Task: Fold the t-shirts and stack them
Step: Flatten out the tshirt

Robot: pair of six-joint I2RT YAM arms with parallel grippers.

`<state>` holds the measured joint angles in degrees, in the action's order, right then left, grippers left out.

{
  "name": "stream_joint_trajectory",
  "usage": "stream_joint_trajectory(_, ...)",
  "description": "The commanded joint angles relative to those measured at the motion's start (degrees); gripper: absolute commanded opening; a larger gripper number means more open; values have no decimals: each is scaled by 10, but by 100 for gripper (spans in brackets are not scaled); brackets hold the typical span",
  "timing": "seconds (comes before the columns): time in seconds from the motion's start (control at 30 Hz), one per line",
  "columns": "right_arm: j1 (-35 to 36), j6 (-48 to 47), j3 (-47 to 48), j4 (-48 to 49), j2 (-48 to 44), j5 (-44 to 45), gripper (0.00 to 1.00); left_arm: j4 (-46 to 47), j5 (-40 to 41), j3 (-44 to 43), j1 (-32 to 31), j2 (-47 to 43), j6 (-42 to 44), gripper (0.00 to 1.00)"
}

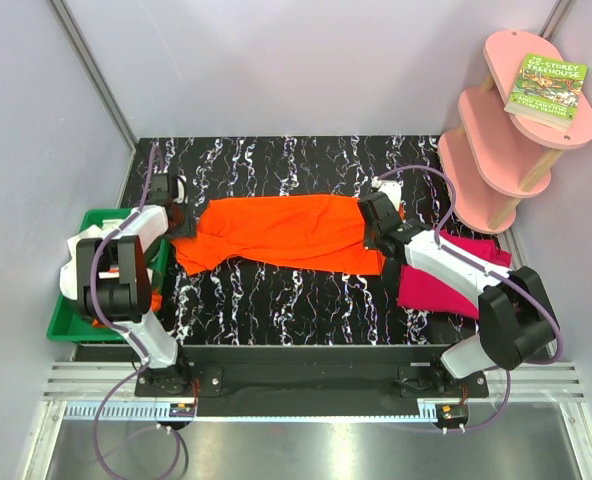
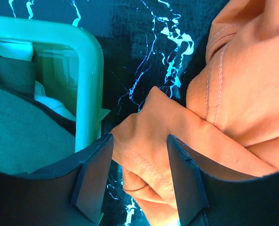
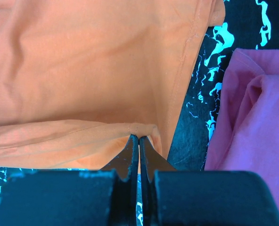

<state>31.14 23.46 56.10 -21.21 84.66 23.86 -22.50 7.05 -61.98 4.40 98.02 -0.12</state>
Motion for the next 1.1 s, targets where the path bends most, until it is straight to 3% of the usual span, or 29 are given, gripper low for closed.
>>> stream_joint_trajectory(0.0,5,9,-6,20,-13,4,0,26,196,-10,54,35,42,59)
stream_joint_trajectory(0.13,5,9,-10,20,-13,3,0,15,184,-6,54,40,41,54)
stream_joint_trajectory(0.23,5,9,-11,21,-13,2,0,5,170,-1,54,40,41,41)
stream_joint_trajectory(0.33,5,10,-11,21,-13,1,0,0,167,9,55,40,43,36)
stream_joint_trajectory(0.37,5,10,-11,21,-13,1,0,-1,169,11,55,38,43,37)
stream_joint_trajectory(0.5,5,12,-13,24,-14,0,0,11,178,21,55,-9,41,61)
stream_joint_trajectory(0.7,5,21,-21,34,-10,-7,0,-6,267,-31,54,38,64,62)
stream_joint_trajectory(0.8,5,19,-26,36,-14,-5,0,-24,270,-39,54,69,71,61)
stream_joint_trajectory(0.9,5,17,-31,37,-17,-1,0,-41,247,-35,54,78,67,57)
stream_joint_trajectory(1.0,3,15,-34,37,-20,-1,0,-48,227,-24,55,81,62,46)
stream_joint_trajectory(1.03,4,16,-34,38,-19,-1,0,-49,221,-20,55,79,60,41)
stream_joint_trajectory(1.07,4,16,-33,37,-19,-1,0,-49,215,-17,55,78,59,28)
